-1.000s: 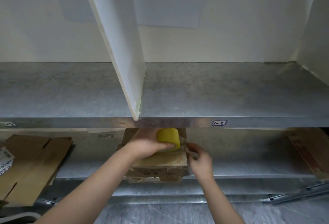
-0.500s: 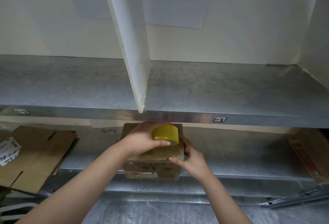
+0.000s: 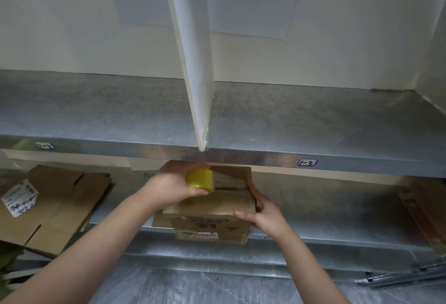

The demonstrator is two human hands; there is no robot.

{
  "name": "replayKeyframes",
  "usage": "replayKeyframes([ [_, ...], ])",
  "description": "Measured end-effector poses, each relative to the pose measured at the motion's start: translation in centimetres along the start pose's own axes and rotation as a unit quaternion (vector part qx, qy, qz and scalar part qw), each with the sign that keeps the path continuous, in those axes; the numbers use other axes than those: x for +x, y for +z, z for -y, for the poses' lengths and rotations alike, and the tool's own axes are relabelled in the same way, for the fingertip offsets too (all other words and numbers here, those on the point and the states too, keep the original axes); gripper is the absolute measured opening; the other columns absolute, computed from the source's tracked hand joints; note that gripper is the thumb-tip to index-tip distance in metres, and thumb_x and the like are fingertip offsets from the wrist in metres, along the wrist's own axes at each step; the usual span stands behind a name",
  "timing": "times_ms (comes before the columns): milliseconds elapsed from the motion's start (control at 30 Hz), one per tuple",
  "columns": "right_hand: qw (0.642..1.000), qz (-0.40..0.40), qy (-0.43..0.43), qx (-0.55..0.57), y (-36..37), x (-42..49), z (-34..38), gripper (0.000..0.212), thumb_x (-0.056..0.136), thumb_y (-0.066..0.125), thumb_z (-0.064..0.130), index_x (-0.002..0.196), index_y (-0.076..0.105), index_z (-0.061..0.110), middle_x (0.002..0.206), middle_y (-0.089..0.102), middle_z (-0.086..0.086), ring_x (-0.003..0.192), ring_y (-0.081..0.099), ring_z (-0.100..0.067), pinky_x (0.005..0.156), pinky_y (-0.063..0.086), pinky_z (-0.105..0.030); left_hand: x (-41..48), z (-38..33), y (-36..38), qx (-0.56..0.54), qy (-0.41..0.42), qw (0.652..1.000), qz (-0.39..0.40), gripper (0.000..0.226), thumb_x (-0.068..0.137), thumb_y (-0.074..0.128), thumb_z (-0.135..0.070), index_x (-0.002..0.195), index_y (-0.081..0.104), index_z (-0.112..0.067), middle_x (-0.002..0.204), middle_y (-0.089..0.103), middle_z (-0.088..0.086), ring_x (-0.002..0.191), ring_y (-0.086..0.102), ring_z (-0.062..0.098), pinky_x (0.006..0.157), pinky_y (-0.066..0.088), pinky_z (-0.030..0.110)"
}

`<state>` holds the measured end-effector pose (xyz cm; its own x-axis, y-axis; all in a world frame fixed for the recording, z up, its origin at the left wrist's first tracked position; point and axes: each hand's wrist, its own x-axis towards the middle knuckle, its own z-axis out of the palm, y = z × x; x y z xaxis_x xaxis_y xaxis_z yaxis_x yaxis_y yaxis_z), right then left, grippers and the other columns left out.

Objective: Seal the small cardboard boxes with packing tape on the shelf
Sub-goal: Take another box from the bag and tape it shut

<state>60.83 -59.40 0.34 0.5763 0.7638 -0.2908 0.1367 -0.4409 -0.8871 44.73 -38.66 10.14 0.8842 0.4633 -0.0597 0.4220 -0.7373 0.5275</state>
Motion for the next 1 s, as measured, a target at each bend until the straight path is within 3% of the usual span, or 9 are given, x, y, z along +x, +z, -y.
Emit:
replayKeyframes([
  [200,1.000,0.010,0.013,0.019,0.6,0.4,0.5,0.094,0.071,0.084,0.041,0.145,0.028,0.056,0.148,0.045,0.010,0.131,0.048,-0.018,0.105,0.047,-0.043,0.1,1.6,-1.6,0.081,-0.008,0.996,0.039,0.074,0.072,0.070,-0.067,0.133,0.040,-0.040,0.141,0.044,-0.006,0.125,0.045,0.019,0.103,0.040,0.032],
  [267,1.000,0.010,0.017,0.021,0.7,0.4,0.5,0.094,0.071,0.084,0.042,0.143,0.027,0.058,0.147,0.044,0.010,0.131,0.048,-0.020,0.105,0.047,-0.044,-0.2,2.5,-1.8,0.058,-0.009,0.997,0.044,0.071,0.071,0.070,-0.067,0.129,0.039,-0.039,0.133,0.046,-0.009,0.117,0.047,0.015,0.098,0.042,0.031],
  [400,0.999,0.000,0.022,0.028,1.0,0.4,0.6,0.087,0.071,0.084,0.040,0.134,0.030,0.067,0.145,0.046,0.012,0.131,0.049,-0.019,0.106,0.046,-0.044,-1.3,4.8,-3.0,0.017,-0.003,0.995,0.095,0.064,0.073,0.067,-0.069,0.124,0.031,-0.056,0.118,0.042,-0.023,0.100,0.045,0.000,0.077,0.038,0.014],
  [500,0.999,-0.005,0.030,0.036,1.2,0.2,0.7,0.082,0.070,0.084,0.041,0.125,0.032,0.073,0.134,0.045,0.021,0.130,0.050,-0.022,0.100,0.051,-0.040,-0.9,6.0,-3.8,-0.015,0.002,0.994,0.105,0.065,0.068,0.067,-0.073,0.120,0.033,-0.058,0.123,0.046,-0.018,0.109,0.050,0.008,0.084,0.041,0.020],
  [600,0.998,-0.004,0.045,0.039,1.5,0.1,1.0,0.081,0.070,0.084,0.042,0.124,0.031,0.074,0.134,0.041,0.021,0.129,0.049,-0.024,0.084,0.058,-0.028,-0.4,7.7,-4.6,0.107,-0.004,0.988,0.111,0.075,0.073,0.063,-0.073,0.138,0.034,-0.048,0.139,0.049,-0.008,0.121,0.051,0.017,0.095,0.042,0.025],
  [667,0.997,-0.011,0.054,0.047,1.8,0.0,1.3,0.081,0.071,0.084,0.039,0.123,0.033,0.075,0.136,0.040,0.020,0.126,0.051,-0.022,0.075,0.058,-0.023,-0.7,8.9,-4.9,0.186,0.022,0.980,0.062,0.073,0.078,0.061,-0.068,0.142,0.032,-0.048,0.144,0.048,-0.009,0.124,0.052,0.018,0.090,0.040,0.019],
  [833,0.995,-0.030,0.067,0.065,2.3,-0.1,1.5,0.082,0.072,0.084,0.036,0.128,0.035,0.070,0.139,0.042,0.016,0.118,0.055,-0.018,0.079,0.058,-0.025,-1.8,11.7,-5.8,-0.011,0.002,0.999,0.046,0.061,0.067,0.075,-0.065,0.116,0.048,-0.041,0.114,0.056,-0.015,0.100,0.056,0.006,0.083,0.046,0.018],
  [900,0.995,-0.036,0.068,0.071,2.5,0.0,1.9,0.081,0.072,0.084,0.034,0.128,0.037,0.069,0.139,0.042,0.016,0.116,0.056,-0.016,0.081,0.058,-0.028,-1.8,12.7,-6.5,-0.013,0.018,0.998,0.053,0.057,0.067,0.078,-0.061,0.112,0.045,-0.046,0.109,0.052,-0.019,0.099,0.053,0.004,0.078,0.040,0.011],
  [1000,0.993,-0.044,0.070,0.080,2.9,-0.2,2.0,0.078,0.073,0.083,0.030,0.124,0.040,0.071,0.139,0.043,0.016,0.114,0.056,-0.014,0.083,0.058,-0.031,-1.5,13.5,-7.1,-0.016,0.009,0.996,0.093,0.047,0.063,0.077,-0.066,0.095,0.044,-0.058,0.098,0.052,-0.028,0.091,0.054,-0.001,0.075,0.043,0.016],
])
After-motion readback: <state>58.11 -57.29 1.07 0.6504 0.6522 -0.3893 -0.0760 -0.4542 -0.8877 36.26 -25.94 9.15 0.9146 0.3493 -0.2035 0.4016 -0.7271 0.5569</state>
